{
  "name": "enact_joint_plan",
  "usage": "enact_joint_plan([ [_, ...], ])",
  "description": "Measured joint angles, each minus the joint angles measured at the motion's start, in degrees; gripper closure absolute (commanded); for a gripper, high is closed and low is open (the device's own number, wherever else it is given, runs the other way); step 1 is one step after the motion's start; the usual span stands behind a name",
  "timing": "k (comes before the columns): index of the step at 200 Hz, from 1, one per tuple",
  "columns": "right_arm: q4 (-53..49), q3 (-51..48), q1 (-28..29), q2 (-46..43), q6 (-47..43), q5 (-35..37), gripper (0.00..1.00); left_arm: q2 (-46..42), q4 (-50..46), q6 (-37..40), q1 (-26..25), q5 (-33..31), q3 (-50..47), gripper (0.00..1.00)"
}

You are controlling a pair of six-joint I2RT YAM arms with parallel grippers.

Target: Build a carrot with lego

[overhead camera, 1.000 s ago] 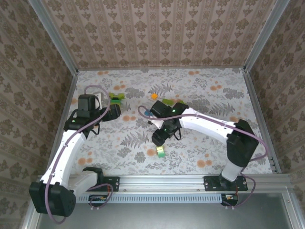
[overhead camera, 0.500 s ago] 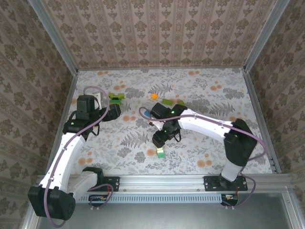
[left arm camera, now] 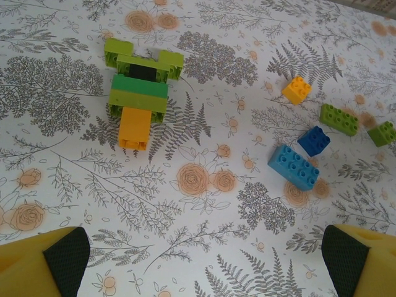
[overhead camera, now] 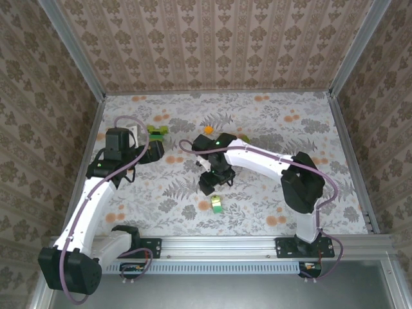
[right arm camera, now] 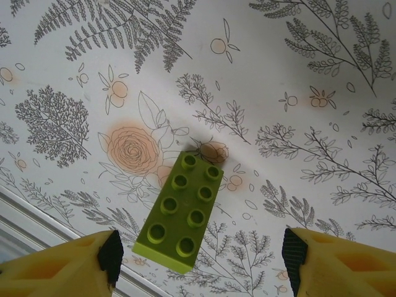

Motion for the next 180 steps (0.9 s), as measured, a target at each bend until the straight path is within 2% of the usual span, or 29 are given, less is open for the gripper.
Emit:
enact_joint_plan([
  [64, -10.3, 10.1, 1.1, 10.1, -2.5, -0.1, 0.3, -0.1, 0.0, 0.0, 0.0, 0.0, 0.0, 0.0],
  [180, -17.2, 13.9, 1.1, 14.5, -4.7, -1.4, 0.32, -0.1, 0.0, 0.0, 0.0, 0.0, 0.0, 0.0],
])
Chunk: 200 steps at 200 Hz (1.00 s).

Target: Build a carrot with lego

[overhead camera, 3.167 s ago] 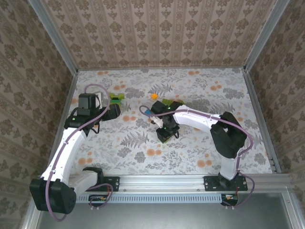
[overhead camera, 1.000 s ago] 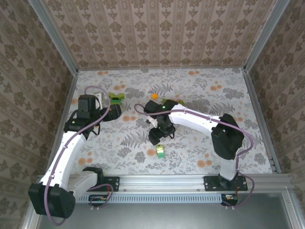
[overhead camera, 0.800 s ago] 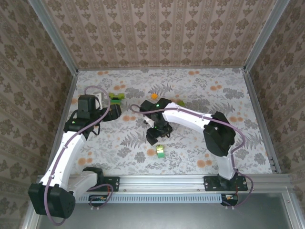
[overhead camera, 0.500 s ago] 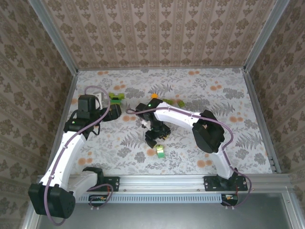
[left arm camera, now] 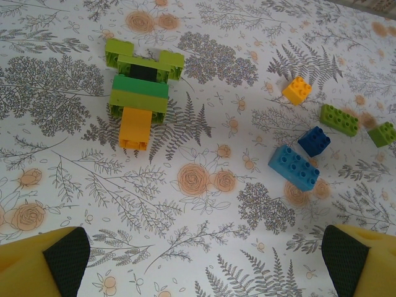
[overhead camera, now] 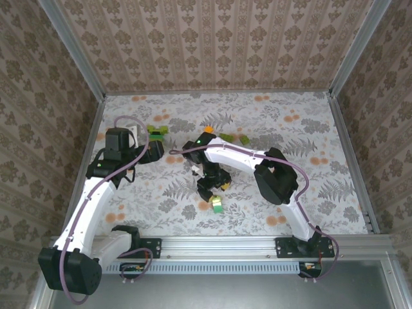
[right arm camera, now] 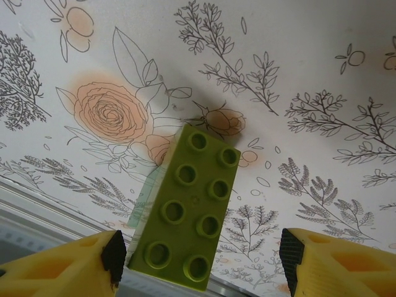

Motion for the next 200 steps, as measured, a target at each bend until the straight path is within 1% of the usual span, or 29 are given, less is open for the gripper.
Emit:
enact_joint_plan([
  [118, -1.0, 0.0, 1.2, 2.0, -0.9, -1.8, 0.4, 0.0, 0.0, 0.0, 0.0, 0.0, 0.0, 0.0],
  [140, -1.0, 0.0, 1.2, 3.0, -0.9, -1.8, 0.45, 0.0, 0.0, 0.0, 0.0, 0.0, 0.0, 0.0],
  [172, -1.1, 0.0, 1.2, 3.6, -0.8, -1.9, 0.57, 0.0, 0.0, 0.0, 0.0, 0.0, 0.0, 0.0],
  [200, -1.3, 0.3, 1.2, 3.7, -0.8, -1.9, 0.64, 0.0, 0.0, 0.0, 0.0, 0.0, 0.0, 0.0],
])
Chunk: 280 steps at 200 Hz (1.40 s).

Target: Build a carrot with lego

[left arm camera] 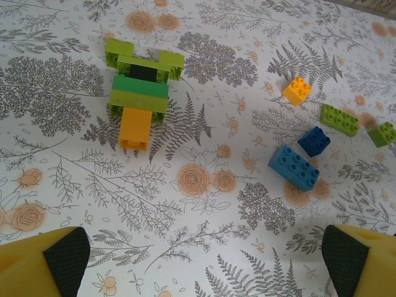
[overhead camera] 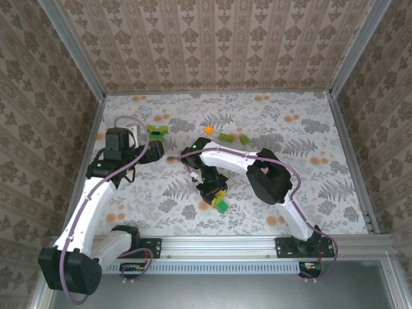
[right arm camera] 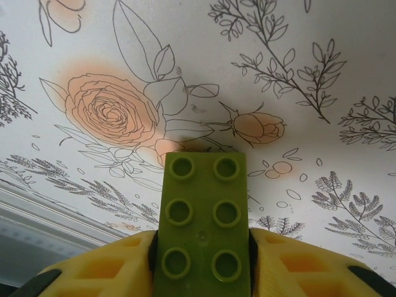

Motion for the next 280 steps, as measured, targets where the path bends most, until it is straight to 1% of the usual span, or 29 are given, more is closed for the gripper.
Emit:
enact_joint_plan([
  [15, 0.0, 0.4, 0.0, 0.0, 0.0, 0.1, 0.68, 0.0, 0.0, 0.0, 0.0, 0.0, 0.0, 0.0],
  [62, 0.8, 1.7, 0.0, -1.2, 0.2, 0.6, 0.74, 0.0, 0.0, 0.0, 0.0, 0.0, 0.0, 0.0],
  [79, 3.4, 0.8, 0.0, -4.0, 0.6, 1.2, 0.73, 0.0, 0.0, 0.0, 0.0, 0.0, 0.0, 0.0],
  [103, 9.7, -4.2, 0.0, -11.5, 2.4, 3.2, 0.71, 0.0, 0.0, 0.0, 0.0, 0.0, 0.0, 0.0],
  [123, 17.1, -10.6, 0.0, -19.2, 4.0, 5.2, 0.73, 0.0, 0.0, 0.0, 0.0, 0.0, 0.0, 0.0],
  [141, 26.8, -18.9, 0.0, -26.5, 5.4, 6.9, 0.73, 0.0, 0.0, 0.0, 0.0, 0.0, 0.0, 0.0],
  [162, 38.0, -27.6, 0.1, -31.5, 6.9, 8.9, 0.73, 0.1, 0.0, 0.0, 0.0, 0.0, 0.0, 0.0],
  [192, 55.7, -39.4, 1.5, -34.4, 7.6, 14.3, 0.73, 0.2, 0.0, 0.0, 0.0, 0.0, 0.0, 0.0],
  [221, 69.4, -47.9, 6.0, -34.9, 5.4, 21.3, 0.73, 0.2, 0.0, 0.0, 0.0, -0.1, 0.0, 0.0],
  [248, 78.1, -53.0, 8.9, -36.0, 3.6, 25.5, 0.73, 0.2, 0.0, 0.0, 0.0, -0.1, 0.0, 0.0],
  [280, 84.3, -57.9, 9.0, -39.4, 3.0, 28.8, 0.72, 0.2, 0.0, 0.0, 0.0, -0.2, 0.0, 0.0],
])
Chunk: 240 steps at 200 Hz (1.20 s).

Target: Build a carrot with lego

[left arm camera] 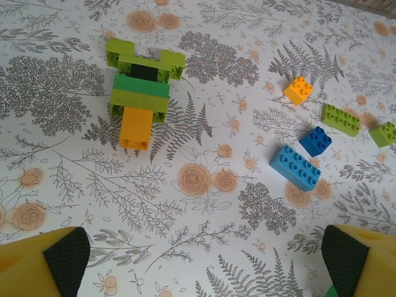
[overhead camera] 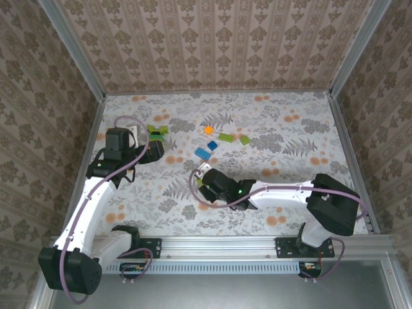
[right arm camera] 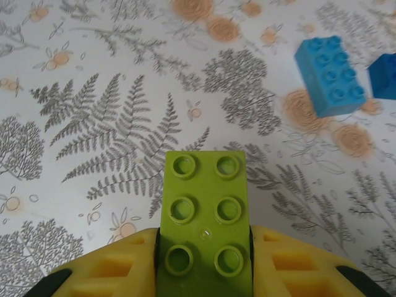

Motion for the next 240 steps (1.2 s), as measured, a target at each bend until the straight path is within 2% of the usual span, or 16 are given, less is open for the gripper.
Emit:
enact_joint_plan([
  [82, 6.6, -6.5, 0.0, -0.6, 1.6, 0.7, 0.72, 0.2, 0.0, 0.0, 0.0, 0.0, 0.0, 0.0],
  [153, 8.2, -7.9, 0.0, -0.2, 3.1, 0.7, 0.65, 1.0, 0.1, 0.0, 0.0, 0.0, 0.0, 0.0],
  [181, 9.0, -8.2, 0.0, 0.1, 3.5, 0.6, 0.58, 1.0, 0.8, 0.0, 0.0, 0.0, -0.3, 0.0],
  [208, 9.2, -8.4, 0.0, 0.1, 4.2, 0.6, 0.45, 0.3, 3.1, 0.0, -0.8, -0.1, -2.9, 0.0],
  [240, 9.3, -8.7, 0.0, -0.1, 4.3, 0.5, 0.37, -0.6, 4.1, -0.1, -2.4, -1.4, -4.7, 0.0],
])
